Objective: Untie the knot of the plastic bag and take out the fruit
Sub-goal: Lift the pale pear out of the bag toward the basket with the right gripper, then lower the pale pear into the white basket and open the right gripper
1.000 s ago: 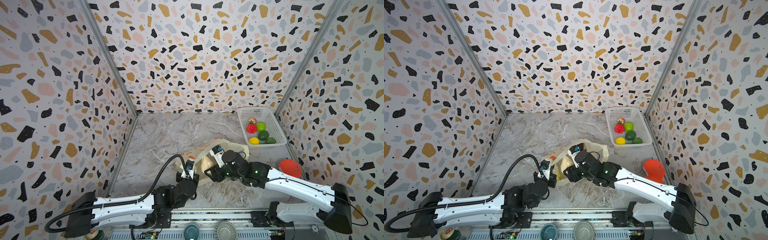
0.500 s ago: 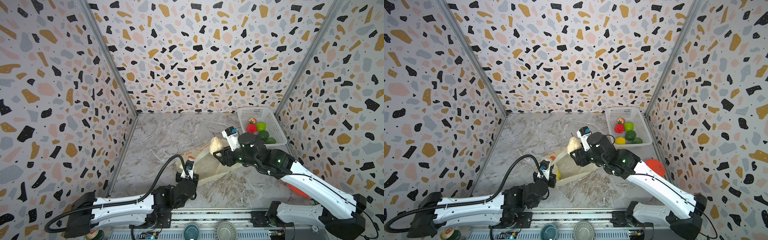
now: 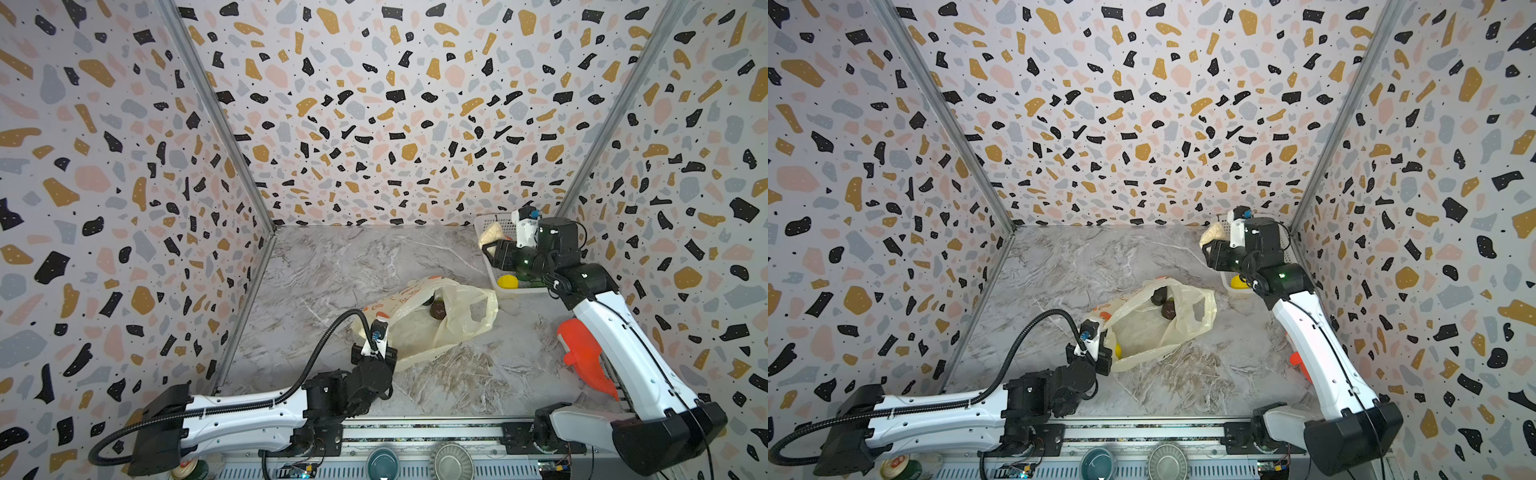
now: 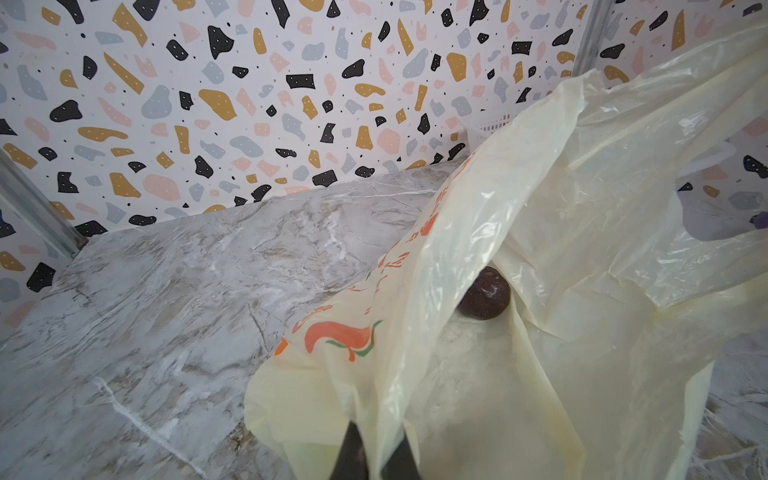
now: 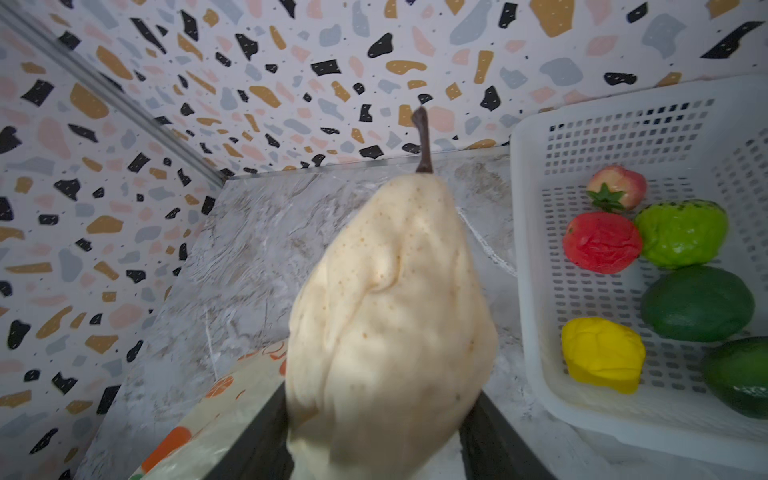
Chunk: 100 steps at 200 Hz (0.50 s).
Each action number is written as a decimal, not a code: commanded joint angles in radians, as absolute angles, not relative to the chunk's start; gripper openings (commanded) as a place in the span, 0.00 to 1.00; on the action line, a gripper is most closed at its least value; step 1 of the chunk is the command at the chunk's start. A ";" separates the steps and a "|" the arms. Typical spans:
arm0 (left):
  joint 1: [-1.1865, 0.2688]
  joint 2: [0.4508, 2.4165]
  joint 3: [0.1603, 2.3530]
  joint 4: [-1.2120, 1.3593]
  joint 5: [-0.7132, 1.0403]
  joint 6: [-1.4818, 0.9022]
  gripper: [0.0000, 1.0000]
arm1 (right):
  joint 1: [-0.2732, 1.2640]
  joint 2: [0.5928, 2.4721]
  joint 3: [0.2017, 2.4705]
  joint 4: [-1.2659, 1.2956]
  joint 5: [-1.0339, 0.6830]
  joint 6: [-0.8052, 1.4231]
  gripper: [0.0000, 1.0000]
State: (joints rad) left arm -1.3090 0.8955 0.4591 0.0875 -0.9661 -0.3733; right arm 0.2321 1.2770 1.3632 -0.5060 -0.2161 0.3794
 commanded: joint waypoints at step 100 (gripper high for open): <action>-1.306 0.856 0.489 0.097 -0.973 -0.377 0.00 | -0.017 1.774 1.372 -0.178 -0.180 0.387 0.61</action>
State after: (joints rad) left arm -1.3090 0.8715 0.4591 0.0864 -0.9588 -0.3763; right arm -0.0170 1.7386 1.3113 -0.2123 -0.1978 0.4133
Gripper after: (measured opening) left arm 0.047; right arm 0.612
